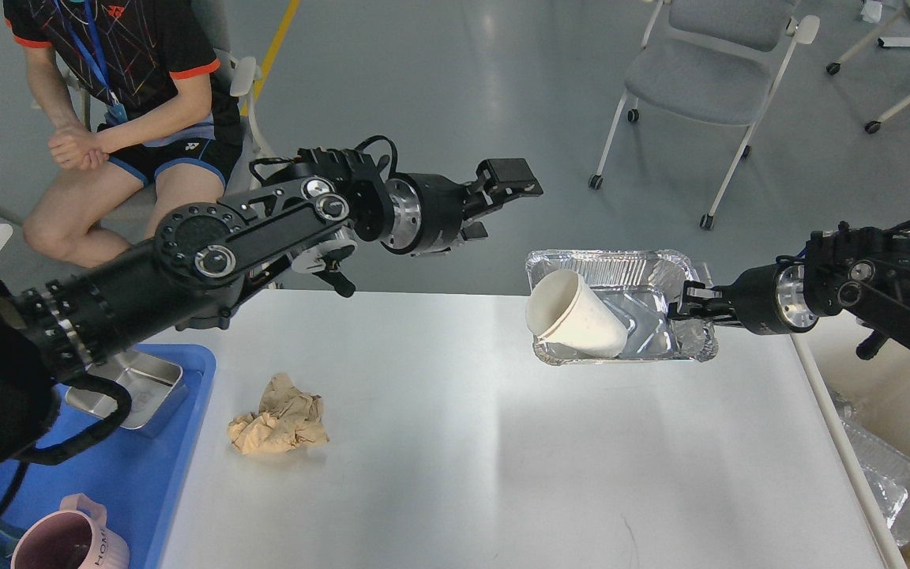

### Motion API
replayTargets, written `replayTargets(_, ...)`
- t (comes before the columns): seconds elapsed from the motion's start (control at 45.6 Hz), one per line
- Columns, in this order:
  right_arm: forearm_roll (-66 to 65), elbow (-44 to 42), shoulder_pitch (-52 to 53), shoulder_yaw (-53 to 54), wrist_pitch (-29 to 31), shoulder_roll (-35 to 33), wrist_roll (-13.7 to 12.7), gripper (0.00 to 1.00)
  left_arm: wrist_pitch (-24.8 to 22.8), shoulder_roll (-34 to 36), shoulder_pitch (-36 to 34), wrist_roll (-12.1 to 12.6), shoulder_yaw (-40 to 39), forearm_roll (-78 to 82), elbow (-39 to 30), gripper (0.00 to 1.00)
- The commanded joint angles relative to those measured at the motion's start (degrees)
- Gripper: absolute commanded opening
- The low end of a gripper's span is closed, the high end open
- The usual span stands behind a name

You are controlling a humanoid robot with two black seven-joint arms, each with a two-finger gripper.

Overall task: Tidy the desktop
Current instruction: 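Grasp the paper cup with the left gripper and drop it into the foil tray, then grasp the crumpled tan paper with the left gripper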

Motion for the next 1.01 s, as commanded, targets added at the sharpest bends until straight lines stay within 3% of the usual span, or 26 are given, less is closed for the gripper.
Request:
replayTargets(0.0,0.01,0.01,-0.04,-0.01,0.01,0.06,0.0,0.0,-3.67,8.74,-0.97,1.84,0.4,0.07,-5.72,0.97)
replayTargets(0.263,0.01,0.01,-0.39,0.08,0.01,0.06,0.0,0.0,-7.45,28.96,0.26,1.14,4.79,0.25,-14.95,0.97)
replayTargets(0.395,0.01,0.01,-0.74,0.08,0.01,0.15,0.0,0.0,-8.77,41.44,1.75,0.52,11.02,0.33,-21.54,0.97)
replayTargets(0.614,0.01,0.01,-1.1,-0.01,0.01,0.33,0.0,0.0,-8.94,52.87,1.84,0.52,17.96,0.68,-24.63,0.97)
replayTargets(0.855,0.01,-0.17,-1.62,0.08,0.01,0.5,0.0,0.0,-7.45,52.97,4.65,0.7,23.25,1.12,-23.4,0.97)
replayTargets(0.987,0.01,0.01,-1.89,0.08,-0.35,0.5,0.0,0.0,-2.8,46.04,9.22,0.61,23.42,1.12,-21.29,0.97)
